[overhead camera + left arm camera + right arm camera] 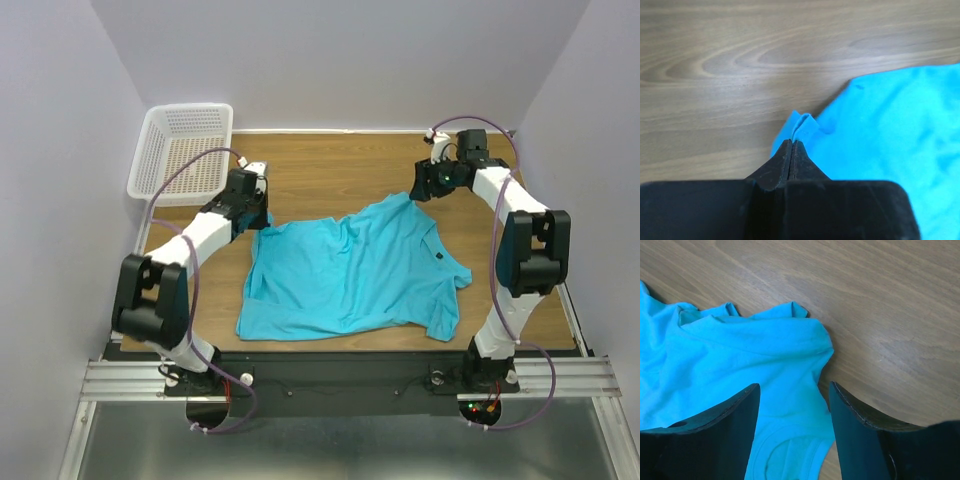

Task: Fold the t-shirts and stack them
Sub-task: Flatten the tshirt out

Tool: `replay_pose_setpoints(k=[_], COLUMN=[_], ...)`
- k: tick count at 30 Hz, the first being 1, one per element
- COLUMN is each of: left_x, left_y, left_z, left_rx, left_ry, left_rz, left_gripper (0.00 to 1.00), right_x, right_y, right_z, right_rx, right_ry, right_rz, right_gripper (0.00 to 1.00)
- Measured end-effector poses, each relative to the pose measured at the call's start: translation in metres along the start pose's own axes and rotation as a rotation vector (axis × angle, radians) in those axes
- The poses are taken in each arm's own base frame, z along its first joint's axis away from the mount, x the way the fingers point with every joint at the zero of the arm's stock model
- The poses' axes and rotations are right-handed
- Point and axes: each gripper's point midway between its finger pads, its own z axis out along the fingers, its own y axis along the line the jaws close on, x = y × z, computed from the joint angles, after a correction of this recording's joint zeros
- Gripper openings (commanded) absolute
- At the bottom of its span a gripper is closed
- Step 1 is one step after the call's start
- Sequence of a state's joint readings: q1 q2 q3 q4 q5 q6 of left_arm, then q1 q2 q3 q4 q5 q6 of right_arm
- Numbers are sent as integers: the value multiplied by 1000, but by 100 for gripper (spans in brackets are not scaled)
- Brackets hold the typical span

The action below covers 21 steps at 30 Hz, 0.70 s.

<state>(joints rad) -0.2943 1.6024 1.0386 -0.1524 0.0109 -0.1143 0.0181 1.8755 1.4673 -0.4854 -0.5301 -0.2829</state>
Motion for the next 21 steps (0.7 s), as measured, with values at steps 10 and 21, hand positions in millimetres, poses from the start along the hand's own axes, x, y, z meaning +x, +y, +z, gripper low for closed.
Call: replay_pose_setpoints(k=[10,21], left_x=[-20,-6], left_y=[-19,-8], left_z=[-38,-35], left_rx=[114,82], left_ry=[-184,-160], left_rz=[-104,-175], left_gripper=[0,0], right_x=[6,-6], right_y=[-11,-20], right_z=[25,40], right_rx=[-13,-24], right_ry=[33,18], right_rz=[58,57], right_gripper=[63,63])
